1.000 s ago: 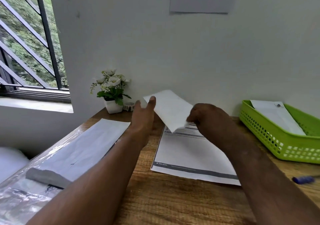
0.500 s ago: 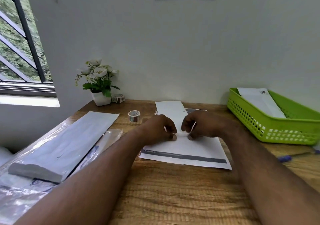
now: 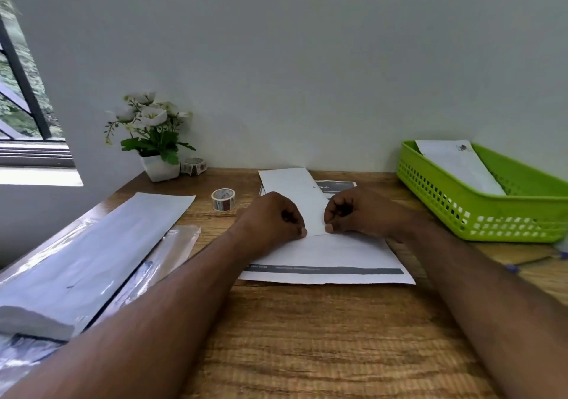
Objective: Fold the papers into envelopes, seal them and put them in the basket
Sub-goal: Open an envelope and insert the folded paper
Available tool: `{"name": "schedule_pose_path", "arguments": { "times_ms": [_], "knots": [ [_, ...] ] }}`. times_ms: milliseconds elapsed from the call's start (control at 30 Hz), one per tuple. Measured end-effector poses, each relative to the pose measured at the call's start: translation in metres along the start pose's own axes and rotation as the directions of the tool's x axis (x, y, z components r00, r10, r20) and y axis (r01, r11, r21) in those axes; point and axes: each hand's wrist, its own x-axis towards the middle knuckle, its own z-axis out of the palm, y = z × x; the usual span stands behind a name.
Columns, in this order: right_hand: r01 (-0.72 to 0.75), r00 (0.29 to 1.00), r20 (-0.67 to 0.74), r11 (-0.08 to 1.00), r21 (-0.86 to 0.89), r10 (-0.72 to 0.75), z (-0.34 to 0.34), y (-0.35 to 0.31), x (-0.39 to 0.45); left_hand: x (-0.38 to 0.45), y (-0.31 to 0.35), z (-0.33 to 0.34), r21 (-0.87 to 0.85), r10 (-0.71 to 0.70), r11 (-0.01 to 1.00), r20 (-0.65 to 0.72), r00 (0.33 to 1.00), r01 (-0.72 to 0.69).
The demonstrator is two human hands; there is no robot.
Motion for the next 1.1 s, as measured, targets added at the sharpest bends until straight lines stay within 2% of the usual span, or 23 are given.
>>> {"name": "schedule_pose_path", "arguments": {
  "times_ms": [100,167,300,400,500,600,967,1100],
  "knots": [
    [-0.009,1.0,-0.004,0.998,-0.06,0.009,-0.001,0.0,0.001,0.0,0.002,0.002,0.044,0.012,0.999,0.004,1.0,-0.012],
    [-0.014,1.0,-0.021,0.993,-0.12,0.012,-0.002,0.0,0.001,0.0,0.004,0.004,0.121,0.087,0.989,-0.021,0.996,-0.084],
    [0.03,0.996,-0.072,0.939,-0.344,-0.058,-0.001,-0.007,-0.003,-0.003,0.017,0.003,0.297,0.174,0.941,-0.012,0.985,-0.163],
    [0.066,0.99,-0.09,0.907,-0.416,-0.113,0.003,-0.015,-0.004,-0.003,0.021,0.004,0.297,0.171,0.939,0.025,0.985,-0.171],
    [0.055,0.991,-0.093,0.922,-0.382,-0.098,0.011,-0.022,-0.001,-0.003,0.019,0.006,0.198,0.132,0.97,0.058,0.99,-0.141],
    [-0.027,0.992,-0.128,0.936,-0.351,-0.019,0.017,-0.025,0.0,-0.003,0.021,0.008,0.114,0.102,0.988,0.024,0.994,-0.104],
    [-0.181,0.96,-0.249,0.966,-0.185,0.132,0.005,-0.004,-0.007,-0.001,0.026,0.013,0.237,0.064,0.969,0.014,0.998,-0.066],
    [-0.201,0.959,-0.245,0.95,-0.24,0.141,0.001,-0.004,-0.006,-0.001,0.025,0.013,0.261,0.053,0.964,-0.013,0.999,-0.048]
  ]
}}
